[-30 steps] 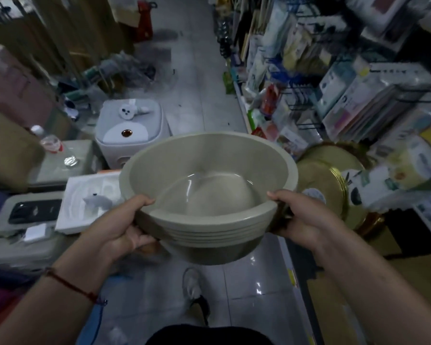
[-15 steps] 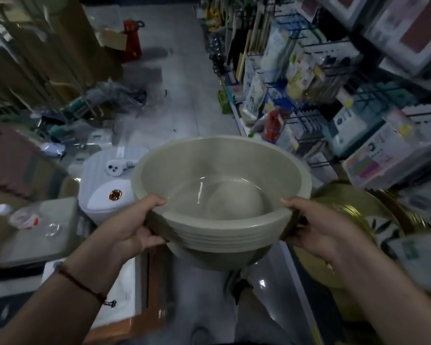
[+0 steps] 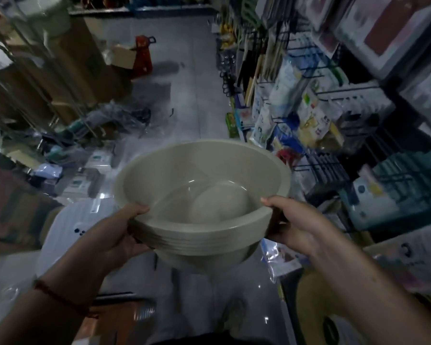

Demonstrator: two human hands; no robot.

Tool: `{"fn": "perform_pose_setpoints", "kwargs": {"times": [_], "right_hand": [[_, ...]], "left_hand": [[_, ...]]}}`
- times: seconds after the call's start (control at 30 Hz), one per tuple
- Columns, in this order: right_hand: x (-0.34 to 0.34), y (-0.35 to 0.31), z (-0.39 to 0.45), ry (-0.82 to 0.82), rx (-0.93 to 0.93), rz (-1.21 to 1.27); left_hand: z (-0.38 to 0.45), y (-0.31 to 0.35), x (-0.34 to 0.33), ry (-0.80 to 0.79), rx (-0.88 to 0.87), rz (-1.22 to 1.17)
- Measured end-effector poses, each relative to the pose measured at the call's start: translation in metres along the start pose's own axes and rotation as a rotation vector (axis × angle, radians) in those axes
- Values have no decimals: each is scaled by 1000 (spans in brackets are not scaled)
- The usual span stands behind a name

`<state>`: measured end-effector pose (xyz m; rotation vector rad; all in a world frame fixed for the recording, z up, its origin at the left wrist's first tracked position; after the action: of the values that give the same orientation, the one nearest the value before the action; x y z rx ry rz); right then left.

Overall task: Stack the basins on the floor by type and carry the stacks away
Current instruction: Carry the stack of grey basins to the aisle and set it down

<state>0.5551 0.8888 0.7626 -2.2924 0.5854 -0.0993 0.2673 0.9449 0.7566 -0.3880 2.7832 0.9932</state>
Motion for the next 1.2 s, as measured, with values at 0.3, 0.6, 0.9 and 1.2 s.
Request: {"fn": "perform_pose_setpoints", "kwargs": {"times": [0.3, 0.6, 0.9, 1.2], "right_hand": [[-50, -85, 82, -43, -15, -83], [-139, -156, 177, 34, -77, -108], [-211, -220, 263, 36, -115, -101], [-276, -295, 394, -84, -163, -299]], "left_hand": [[72, 74, -23, -15, -38, -78], [187, 173, -18, 44, 29, -49], [273, 278, -22, 87, -12, -29], [350, 333, -31, 204, -4, -129]]}}
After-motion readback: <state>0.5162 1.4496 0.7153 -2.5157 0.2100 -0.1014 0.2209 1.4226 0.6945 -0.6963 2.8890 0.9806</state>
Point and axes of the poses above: each hand's wrist, its own z-axis towards the middle knuckle, its own x-axis out of the back of the hand, y = z × x, the point moved 2 cm from there along z, towards the middle knuckle, and after that the axes turned 5 degrees about -z, right-handed, at the moved point
